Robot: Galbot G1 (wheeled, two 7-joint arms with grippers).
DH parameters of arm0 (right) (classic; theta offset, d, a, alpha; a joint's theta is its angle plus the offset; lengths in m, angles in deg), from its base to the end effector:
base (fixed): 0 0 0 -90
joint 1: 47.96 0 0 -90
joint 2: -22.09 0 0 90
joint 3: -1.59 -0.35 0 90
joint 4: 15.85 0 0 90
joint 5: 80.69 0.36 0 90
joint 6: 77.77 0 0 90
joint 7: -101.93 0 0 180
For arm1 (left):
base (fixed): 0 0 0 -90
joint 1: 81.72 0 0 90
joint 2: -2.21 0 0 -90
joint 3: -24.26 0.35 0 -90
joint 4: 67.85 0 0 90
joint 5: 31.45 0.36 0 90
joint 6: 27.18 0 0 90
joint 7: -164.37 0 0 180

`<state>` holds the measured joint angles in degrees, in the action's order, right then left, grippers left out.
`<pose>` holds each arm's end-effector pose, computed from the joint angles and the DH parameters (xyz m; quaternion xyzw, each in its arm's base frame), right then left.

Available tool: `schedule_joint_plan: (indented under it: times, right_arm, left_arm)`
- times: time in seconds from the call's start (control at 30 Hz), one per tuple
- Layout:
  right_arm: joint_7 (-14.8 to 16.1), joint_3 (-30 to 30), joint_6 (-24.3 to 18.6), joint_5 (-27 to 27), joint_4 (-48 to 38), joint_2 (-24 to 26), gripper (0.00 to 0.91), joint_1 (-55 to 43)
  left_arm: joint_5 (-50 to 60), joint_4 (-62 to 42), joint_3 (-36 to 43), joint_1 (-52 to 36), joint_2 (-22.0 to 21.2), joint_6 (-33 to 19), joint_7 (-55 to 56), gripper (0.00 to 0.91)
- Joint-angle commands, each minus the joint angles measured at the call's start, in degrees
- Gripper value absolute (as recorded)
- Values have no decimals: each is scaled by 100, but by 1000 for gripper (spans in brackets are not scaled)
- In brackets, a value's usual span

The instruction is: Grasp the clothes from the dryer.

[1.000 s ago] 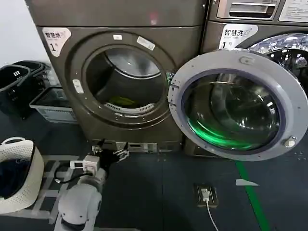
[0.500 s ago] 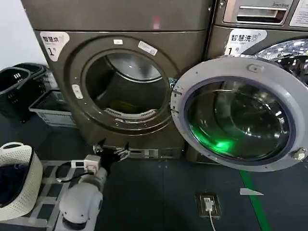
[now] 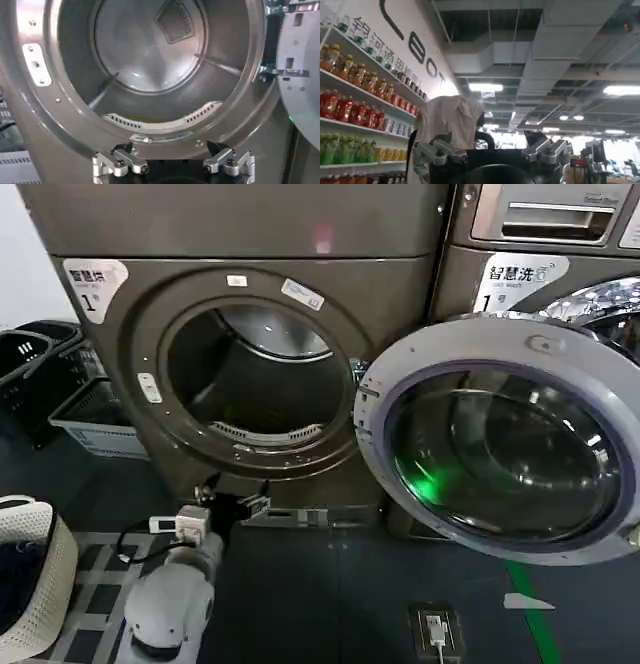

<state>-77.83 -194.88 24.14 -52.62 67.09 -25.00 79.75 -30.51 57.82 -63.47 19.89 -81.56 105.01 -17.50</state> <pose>-0.1141 -0.5194 0.0181 0.6476 0.7271 -0.1779 0.1425 0.2580 0.0037 -0.1964 -0.0338 -0.9850 -0.0577 0.1589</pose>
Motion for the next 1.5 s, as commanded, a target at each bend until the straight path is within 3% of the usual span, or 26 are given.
schedule_joint_plan:
  times: [0.03,1.5]
  right_arm:
    - [3,-13,-3,3,-17,-3,907,15]
    - [7,43,13,-18,-1,-51,907,7]
  left_arm:
    - [-32,-1,-4,-1,4,281,6,907]
    - [160,-51,43,-38,53,281,117,907]
